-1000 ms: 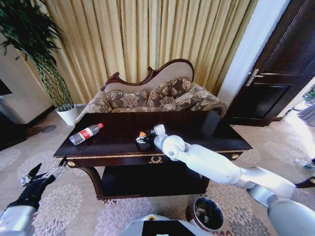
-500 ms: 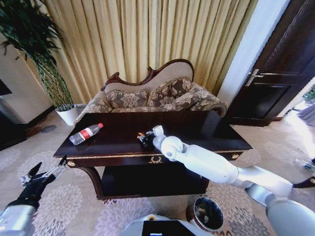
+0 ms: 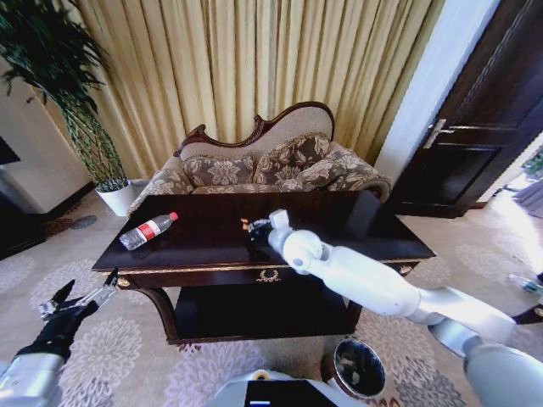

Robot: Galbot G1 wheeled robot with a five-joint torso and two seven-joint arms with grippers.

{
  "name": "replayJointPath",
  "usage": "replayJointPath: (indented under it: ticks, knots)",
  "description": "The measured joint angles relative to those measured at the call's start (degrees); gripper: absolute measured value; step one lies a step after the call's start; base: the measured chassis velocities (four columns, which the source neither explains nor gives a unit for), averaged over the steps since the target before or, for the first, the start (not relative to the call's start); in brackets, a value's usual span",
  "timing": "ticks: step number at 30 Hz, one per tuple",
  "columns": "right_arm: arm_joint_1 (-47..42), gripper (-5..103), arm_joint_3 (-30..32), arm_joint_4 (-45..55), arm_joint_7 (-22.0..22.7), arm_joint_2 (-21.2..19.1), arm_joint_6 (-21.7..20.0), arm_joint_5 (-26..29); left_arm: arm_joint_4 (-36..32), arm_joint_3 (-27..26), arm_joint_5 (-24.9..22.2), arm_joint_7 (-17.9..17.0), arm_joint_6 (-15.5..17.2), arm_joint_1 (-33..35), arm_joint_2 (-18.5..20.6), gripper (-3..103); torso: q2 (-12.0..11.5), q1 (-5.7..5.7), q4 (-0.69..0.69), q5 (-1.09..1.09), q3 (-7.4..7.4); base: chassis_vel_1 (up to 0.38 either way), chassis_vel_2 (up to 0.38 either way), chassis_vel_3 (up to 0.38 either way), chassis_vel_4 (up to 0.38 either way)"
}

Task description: Move to the front of the table and place the trash on the table into the trash bin.

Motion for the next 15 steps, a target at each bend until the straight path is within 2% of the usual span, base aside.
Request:
replayJointPath:
  ticks: [2, 3, 5, 6, 9, 10, 12, 13, 14, 15]
  knots:
    - [-0.3, 1, 1.8, 1.2, 0.7, -1.3, 0.6, 0.4, 0.0, -0.5, -0.6, 0.0, 0.0, -0.2, 0.4, 100, 0.0, 0.00, -0.03, -0.01, 0.00, 0.000, 0.000, 0.000, 0.000]
    - [-1.7, 1, 5.1, 3.1, 1.0, -3.9, 1.1, 0.8, 0.0, -0.9, -1.4, 0.0, 0.2, -0.7, 0.9, 100, 0.0, 0.00, -0.01, 0.01, 0.00, 0.000, 0.000, 0.000, 0.000]
    - [-5.0, 1, 9.9, 5.1, 0.5, -8.4, 1.5, 0.3, 0.0, -0.6, -1.7, 0.0, 0.4, -1.1, 1.0, 100, 0.0, 0.00, -0.05, 0.00, 0.00, 0.000, 0.000, 0.000, 0.000]
    - [-5.0, 1, 9.9, 5.1, 0.5, -8.4, 1.5, 0.3, 0.0, -0.6, -1.7, 0.0, 0.4, -1.1, 1.0, 100, 0.0, 0.00, -0.05, 0.00, 0.00, 0.000, 0.000, 0.000, 0.000]
    - [-13.0, 1, 18.9, 6.7, -2.1, -14.3, 2.8, -2.6, 0.0, 1.1, -1.7, -0.2, 0.6, -1.6, 1.0, 100, 0.0, 0.00, -0.06, 0.02, 0.00, 0.000, 0.000, 0.000, 0.000]
    - [-13.0, 1, 18.9, 6.7, -2.1, -14.3, 2.8, -2.6, 0.0, 1.1, -1.7, -0.2, 0.6, -1.6, 1.0, 100, 0.0, 0.00, -0.06, 0.02, 0.00, 0.000, 0.000, 0.000, 0.000]
    - [-19.7, 1, 26.8, 7.5, -4.2, -17.9, 5.0, -5.1, 0.0, 2.4, -1.6, -0.3, 0.9, -1.7, 1.3, 100, 0.0, -0.01, -0.04, 0.04, -0.01, 0.000, 0.000, 0.000, 0.000]
    - [-19.7, 1, 26.8, 7.5, -4.2, -17.9, 5.0, -5.1, 0.0, 2.4, -1.6, -0.3, 0.9, -1.7, 1.3, 100, 0.0, -0.01, -0.04, 0.04, -0.01, 0.000, 0.000, 0.000, 0.000]
    - [-22.5, 1, 30.0, 8.0, -5.0, -19.2, 5.5, -6.0, 0.0, 2.6, -1.5, -0.3, 0.9, -1.7, 1.5, 100, 0.0, -0.01, -0.01, 0.02, -0.01, 0.000, 0.000, 0.000, 0.000]
    - [-28.3, 1, 35.9, 8.9, -6.5, -21.3, 6.3, -7.0, 0.0, 2.9, -1.5, -0.3, 0.9, -1.8, 2.0, 100, 0.0, -0.01, -0.04, 0.00, 0.00, 0.000, 0.000, 0.000, 0.000]
